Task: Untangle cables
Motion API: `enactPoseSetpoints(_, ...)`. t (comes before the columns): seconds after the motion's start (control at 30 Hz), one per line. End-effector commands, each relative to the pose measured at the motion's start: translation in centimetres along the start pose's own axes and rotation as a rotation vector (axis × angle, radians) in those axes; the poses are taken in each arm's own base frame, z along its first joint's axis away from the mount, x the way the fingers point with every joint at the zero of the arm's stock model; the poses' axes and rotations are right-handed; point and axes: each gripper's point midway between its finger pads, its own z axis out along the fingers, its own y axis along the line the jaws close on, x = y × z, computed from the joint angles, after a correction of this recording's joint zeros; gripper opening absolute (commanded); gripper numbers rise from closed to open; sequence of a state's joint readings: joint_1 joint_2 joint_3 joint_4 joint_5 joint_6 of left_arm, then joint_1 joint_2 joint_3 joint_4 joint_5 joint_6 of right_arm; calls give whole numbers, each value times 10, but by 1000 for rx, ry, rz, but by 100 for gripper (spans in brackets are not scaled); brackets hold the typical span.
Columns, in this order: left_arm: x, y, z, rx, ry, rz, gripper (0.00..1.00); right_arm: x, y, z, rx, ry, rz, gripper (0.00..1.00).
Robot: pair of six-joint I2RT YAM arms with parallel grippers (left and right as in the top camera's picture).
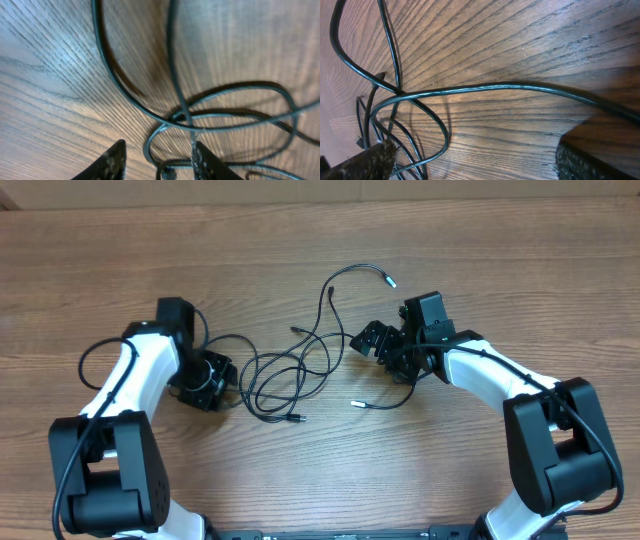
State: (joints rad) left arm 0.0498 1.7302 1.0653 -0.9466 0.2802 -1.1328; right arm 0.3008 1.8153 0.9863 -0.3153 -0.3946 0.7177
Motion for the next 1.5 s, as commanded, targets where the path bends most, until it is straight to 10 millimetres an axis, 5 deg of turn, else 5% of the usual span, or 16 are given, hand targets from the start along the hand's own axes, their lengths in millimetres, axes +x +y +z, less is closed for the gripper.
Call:
enactPoseSetpoints(0.0,2,12,16,-40,-13,-115,42,-3,-11,2,46,-21,-1,100)
enactPoseSetpoints(0.3,-14,-4,32,56,-102,-126,50,-3,-12,2,47,-20,0,100)
enactPoseSetpoints(0.67,-19,14,41,11,-135,-194,49,-3,-12,2,46,-20,-1,100)
enactPoseSetpoints(0.73,-24,17,40,-1,-171,-194,40,-3,-11,2,46,-20,-1,100)
enactPoseSetpoints(0.8,-27,18,40,-7,-188,-188,4,-3,-12,2,47,-20,0,100)
enactPoseSetpoints(1.0,-29,10,34,6,-175,-7,4,-3,-12,2,47,-20,-1,100)
enactPoseSetpoints(1.2,-34,-11,-4,53,-178,221,4,-3,-12,2,49,-19,0,100)
enactPoseSetpoints(1.47,-29,-60,-99,264,-356,478,4,-3,-12,2,48,-19,0,100)
